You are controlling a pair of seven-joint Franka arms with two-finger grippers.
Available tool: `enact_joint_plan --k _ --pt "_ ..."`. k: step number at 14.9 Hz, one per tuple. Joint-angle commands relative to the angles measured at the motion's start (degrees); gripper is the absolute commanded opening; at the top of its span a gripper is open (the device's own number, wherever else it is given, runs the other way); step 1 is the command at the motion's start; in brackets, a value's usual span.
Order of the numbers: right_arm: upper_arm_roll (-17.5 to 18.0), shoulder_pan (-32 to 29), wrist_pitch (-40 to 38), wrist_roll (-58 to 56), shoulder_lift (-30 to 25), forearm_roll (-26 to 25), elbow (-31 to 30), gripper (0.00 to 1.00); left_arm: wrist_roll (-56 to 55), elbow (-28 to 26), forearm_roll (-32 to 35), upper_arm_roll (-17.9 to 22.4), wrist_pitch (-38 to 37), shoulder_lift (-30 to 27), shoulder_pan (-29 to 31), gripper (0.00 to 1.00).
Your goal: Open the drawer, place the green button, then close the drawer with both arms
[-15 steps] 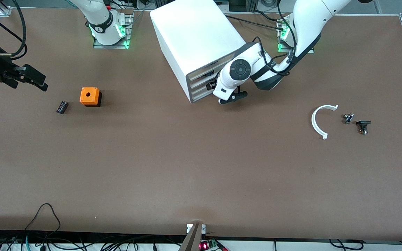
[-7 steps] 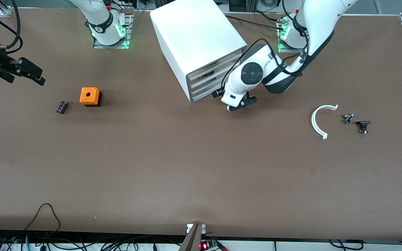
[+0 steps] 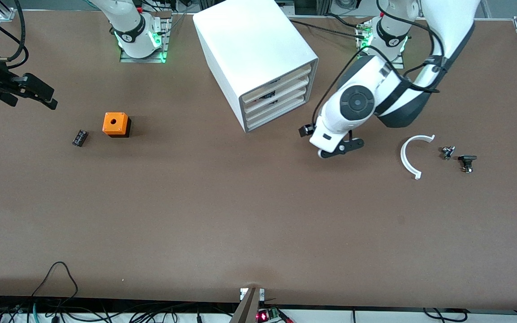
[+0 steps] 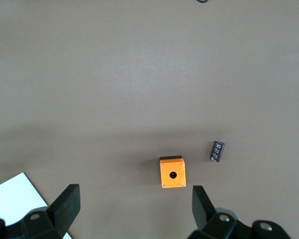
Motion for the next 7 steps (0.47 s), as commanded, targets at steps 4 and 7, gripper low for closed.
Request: enact_joint_plan --k 4,7 --pt "0.23 0.15 -1.26 -3.4 0.62 0.28 1.5 0.99 19.33 1.91 4.84 -0.56 -3.61 -5.94 6.79 1.0" --pt "0.23 0.24 -1.26 -3.34 0.53 0.36 1.59 0.99 29.35 6.91 4.23 0.66 -9.93 -7.7 9.53 1.0"
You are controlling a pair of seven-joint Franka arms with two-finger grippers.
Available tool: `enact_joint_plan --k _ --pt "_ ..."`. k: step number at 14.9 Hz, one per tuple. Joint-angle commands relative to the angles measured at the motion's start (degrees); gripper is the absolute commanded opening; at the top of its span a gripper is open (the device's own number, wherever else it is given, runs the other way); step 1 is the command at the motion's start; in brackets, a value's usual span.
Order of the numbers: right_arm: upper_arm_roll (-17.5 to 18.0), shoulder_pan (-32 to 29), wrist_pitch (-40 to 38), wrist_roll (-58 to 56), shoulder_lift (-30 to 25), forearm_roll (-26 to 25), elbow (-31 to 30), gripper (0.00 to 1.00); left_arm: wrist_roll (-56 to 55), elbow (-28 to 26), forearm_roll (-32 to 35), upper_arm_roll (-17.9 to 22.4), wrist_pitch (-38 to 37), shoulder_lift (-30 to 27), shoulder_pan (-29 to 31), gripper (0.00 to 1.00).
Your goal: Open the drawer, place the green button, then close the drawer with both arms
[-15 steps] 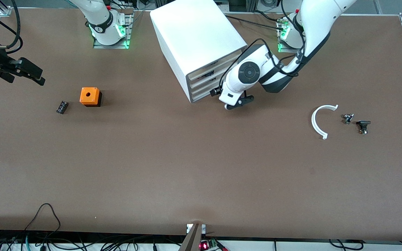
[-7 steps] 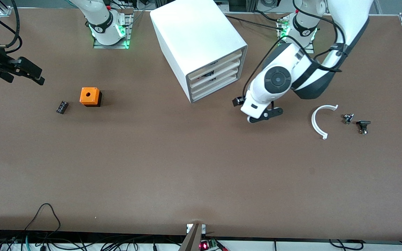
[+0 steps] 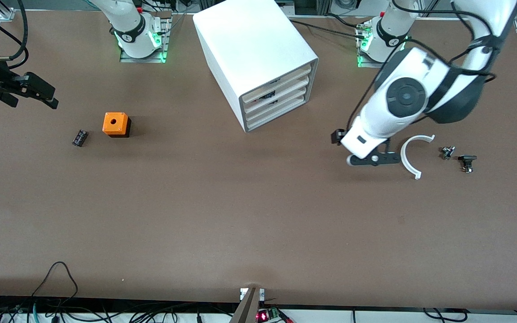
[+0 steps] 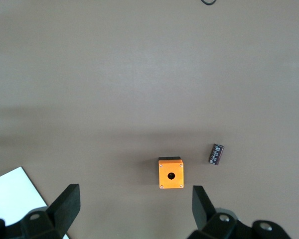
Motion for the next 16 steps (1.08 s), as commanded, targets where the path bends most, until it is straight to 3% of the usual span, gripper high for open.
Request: enact_joint_plan --k 1,2,6,10,13,16 --pt "0.06 0.24 -1.06 -0.59 0.48 0.45 1.59 0.99 10.24 3.26 0.85 2.17 -4.34 -4.05 1.68 1.0" --pt "0.14 0.42 -1.14 1.15 0.57 0.53 1.67 0.99 13.75 3.35 -0.1 4.8 -4.6 -5.11 1.51 1.0" --pt "0.14 1.04 -1.14 3.81 0.57 0.19 1.59 0.99 31.25 2.92 -9.76 26.49 -4.25 -12.75 -8.15 1.0" --pt "0.06 0.95 -1.14 1.09 0.57 -0.08 1.59 0.99 39.54 0.19 -11.89 39.51 -4.69 -20.05 -14.21 1.0" --pt "0.06 0.95 -1.32 1.52 0.57 0.01 1.59 0.99 33.78 -2.17 -11.98 42.87 -4.69 -24.09 -17.56 1.0" --pt "0.06 0.95 -1.32 1.61 0.57 0.01 1.59 0.99 30.3 -3.06 -11.89 44.2 -4.69 -24.63 -19.15 1.0"
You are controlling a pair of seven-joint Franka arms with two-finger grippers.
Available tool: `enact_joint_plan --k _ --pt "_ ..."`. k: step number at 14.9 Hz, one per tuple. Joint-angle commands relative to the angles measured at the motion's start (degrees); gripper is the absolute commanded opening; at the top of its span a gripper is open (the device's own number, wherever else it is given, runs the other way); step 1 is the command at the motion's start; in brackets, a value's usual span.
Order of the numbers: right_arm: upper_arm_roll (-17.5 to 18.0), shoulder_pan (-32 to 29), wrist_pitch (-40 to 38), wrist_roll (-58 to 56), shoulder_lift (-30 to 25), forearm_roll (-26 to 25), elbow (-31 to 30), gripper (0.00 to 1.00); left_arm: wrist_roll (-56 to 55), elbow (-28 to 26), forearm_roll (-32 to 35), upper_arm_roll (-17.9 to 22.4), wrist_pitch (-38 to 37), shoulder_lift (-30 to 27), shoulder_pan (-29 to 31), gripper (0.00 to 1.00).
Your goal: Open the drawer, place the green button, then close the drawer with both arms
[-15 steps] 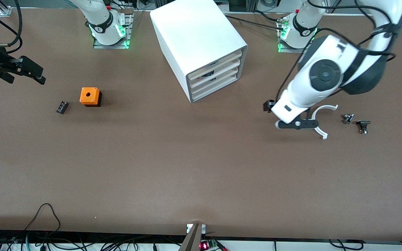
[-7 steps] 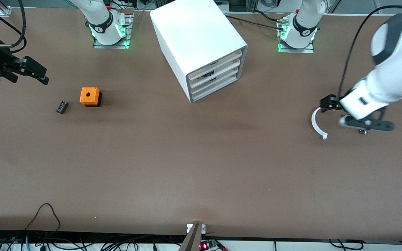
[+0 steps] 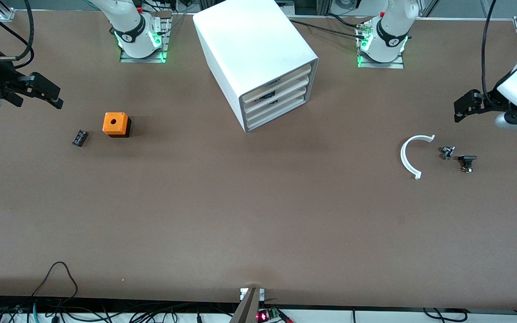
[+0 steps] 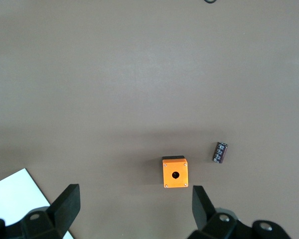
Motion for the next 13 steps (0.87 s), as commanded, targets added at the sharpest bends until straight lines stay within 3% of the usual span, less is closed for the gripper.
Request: enact_joint_plan --k 1,8,13 --pt "-0.15 0.18 -1.21 -0.47 0.52 0.0 1.56 0.99 0.24 -2.47 -0.96 1.63 0.36 -1.79 -1.73 1.0" --pt "-0.15 0.19 -1.29 -0.56 0.52 0.0 1.56 0.99 0.87 -1.41 -0.43 0.93 -0.96 -0.56 -2.0 1.0" --pt "-0.15 0.27 -1.29 -0.65 0.52 0.0 1.48 0.99 0.7 -1.42 -4.02 1.54 -0.26 -0.3 -1.82 1.0"
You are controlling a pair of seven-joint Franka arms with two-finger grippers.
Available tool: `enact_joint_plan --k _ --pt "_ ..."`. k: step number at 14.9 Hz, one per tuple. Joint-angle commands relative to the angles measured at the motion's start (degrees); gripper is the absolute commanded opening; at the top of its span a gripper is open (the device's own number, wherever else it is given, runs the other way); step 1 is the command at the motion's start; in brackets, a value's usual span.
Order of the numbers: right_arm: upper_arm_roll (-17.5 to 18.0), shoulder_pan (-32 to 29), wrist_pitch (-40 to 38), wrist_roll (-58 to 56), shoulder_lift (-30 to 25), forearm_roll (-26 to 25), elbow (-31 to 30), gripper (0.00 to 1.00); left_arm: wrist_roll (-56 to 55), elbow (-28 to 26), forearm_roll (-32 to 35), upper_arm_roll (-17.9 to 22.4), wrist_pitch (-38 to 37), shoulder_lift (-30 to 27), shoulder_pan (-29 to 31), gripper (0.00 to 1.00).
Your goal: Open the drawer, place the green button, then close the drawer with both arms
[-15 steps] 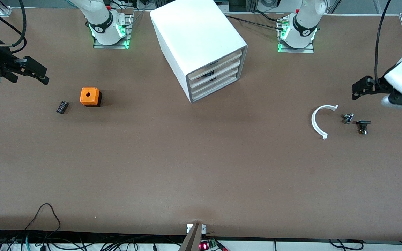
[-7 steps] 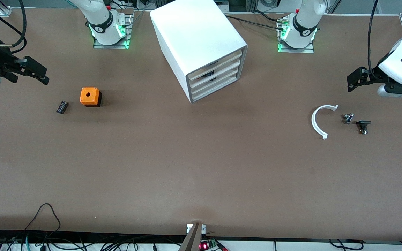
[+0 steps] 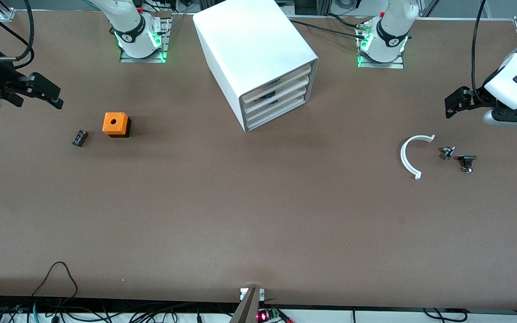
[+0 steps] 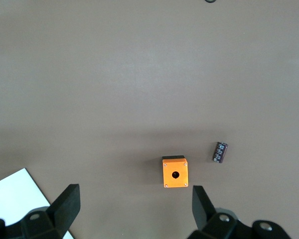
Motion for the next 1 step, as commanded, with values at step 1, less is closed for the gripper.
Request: enact_joint_plan --k 1 --pt "-0.15 0.27 -1.25 -0.99 0.47 -0.08 1.47 0.99 0.59 -0.05 -3.19 0.95 0.02 0.07 -0.34 1.0"
